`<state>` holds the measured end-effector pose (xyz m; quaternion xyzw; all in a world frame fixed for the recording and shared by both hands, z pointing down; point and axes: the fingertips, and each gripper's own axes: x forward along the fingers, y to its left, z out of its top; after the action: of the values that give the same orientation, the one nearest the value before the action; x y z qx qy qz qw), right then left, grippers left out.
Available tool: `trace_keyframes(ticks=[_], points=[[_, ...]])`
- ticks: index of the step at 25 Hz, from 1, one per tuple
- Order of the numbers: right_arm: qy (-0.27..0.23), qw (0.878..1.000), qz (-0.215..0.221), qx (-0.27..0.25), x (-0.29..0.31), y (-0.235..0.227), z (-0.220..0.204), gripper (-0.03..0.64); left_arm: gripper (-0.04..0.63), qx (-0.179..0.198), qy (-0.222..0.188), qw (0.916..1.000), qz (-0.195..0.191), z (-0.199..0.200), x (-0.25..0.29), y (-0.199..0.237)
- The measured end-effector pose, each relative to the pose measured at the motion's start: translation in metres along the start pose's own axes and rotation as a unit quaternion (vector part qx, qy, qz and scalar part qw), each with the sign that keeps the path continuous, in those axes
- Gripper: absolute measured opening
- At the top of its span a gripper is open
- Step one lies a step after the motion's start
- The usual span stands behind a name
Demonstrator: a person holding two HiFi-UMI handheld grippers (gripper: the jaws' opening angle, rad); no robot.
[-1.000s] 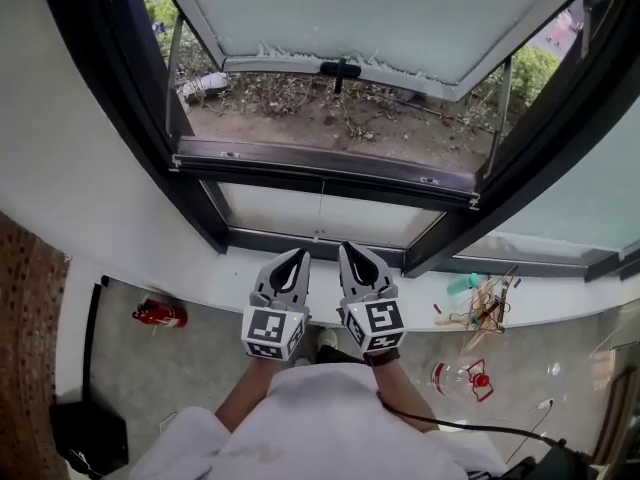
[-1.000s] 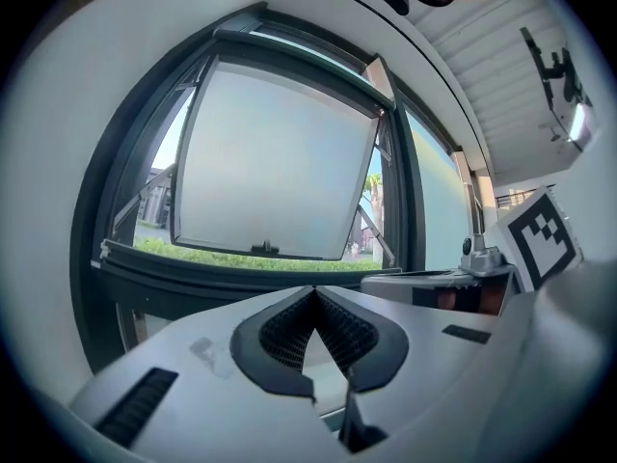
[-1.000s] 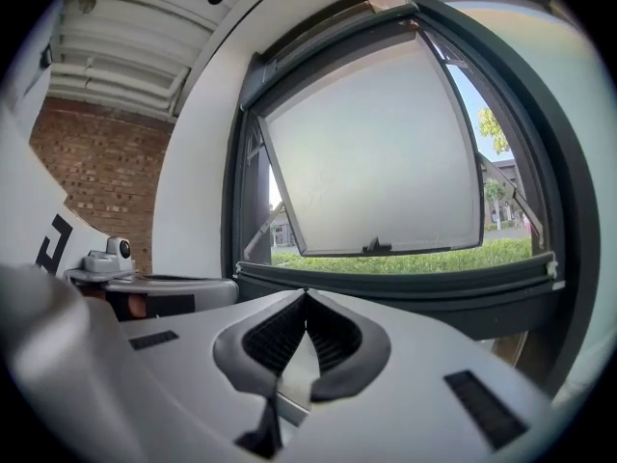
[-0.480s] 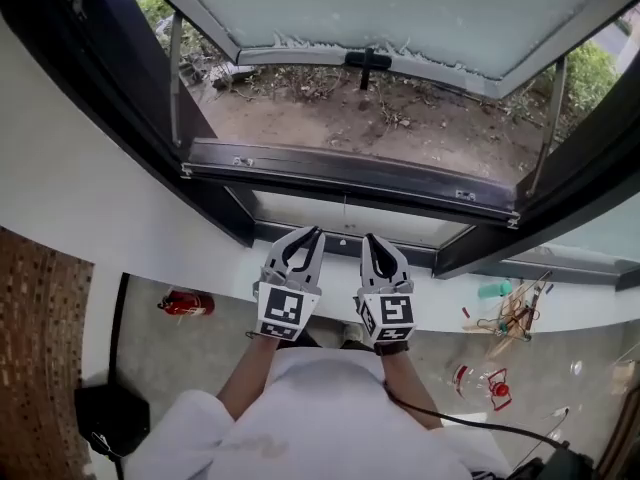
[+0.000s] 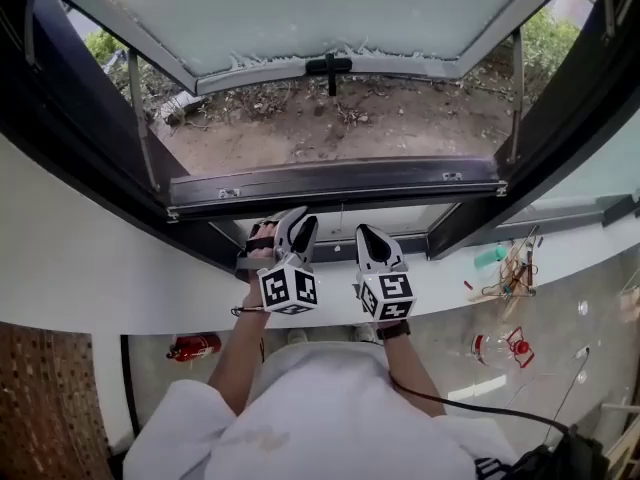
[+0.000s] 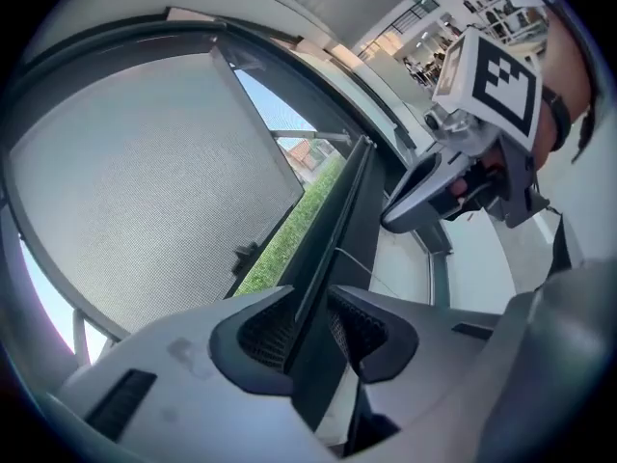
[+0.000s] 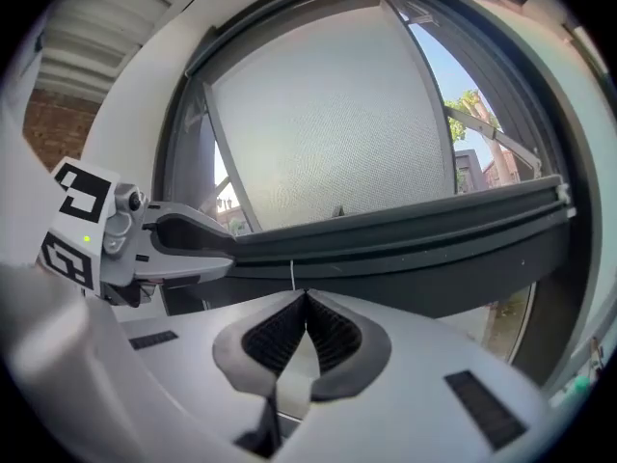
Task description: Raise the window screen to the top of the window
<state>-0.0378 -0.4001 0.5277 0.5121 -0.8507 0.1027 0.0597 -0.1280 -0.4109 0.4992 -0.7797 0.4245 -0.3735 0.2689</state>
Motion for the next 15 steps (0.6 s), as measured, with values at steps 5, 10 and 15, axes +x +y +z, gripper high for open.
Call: trace_keyframes(ticks=[5,10,15], points=[[0.036,0.999,-0.004,-0.029,0.014,0.013,-0.032,0.105,0.107,0.082,0.029,0.9959,-0.024,-0.011,0.017,0.001],[0.065,0.997,0.013,-0.048,0.036,0.016,-0.058,0.236,0.112,0.110,0.061,0.9917,-0.028,-0.015,0.028,-0.005],[0.074,0.996,0.032,-0.040,0.066,0.013,-0.066,0.236,0.112,0.128,0.060,0.9900,0.007,-0.015,0.030,-0.003]])
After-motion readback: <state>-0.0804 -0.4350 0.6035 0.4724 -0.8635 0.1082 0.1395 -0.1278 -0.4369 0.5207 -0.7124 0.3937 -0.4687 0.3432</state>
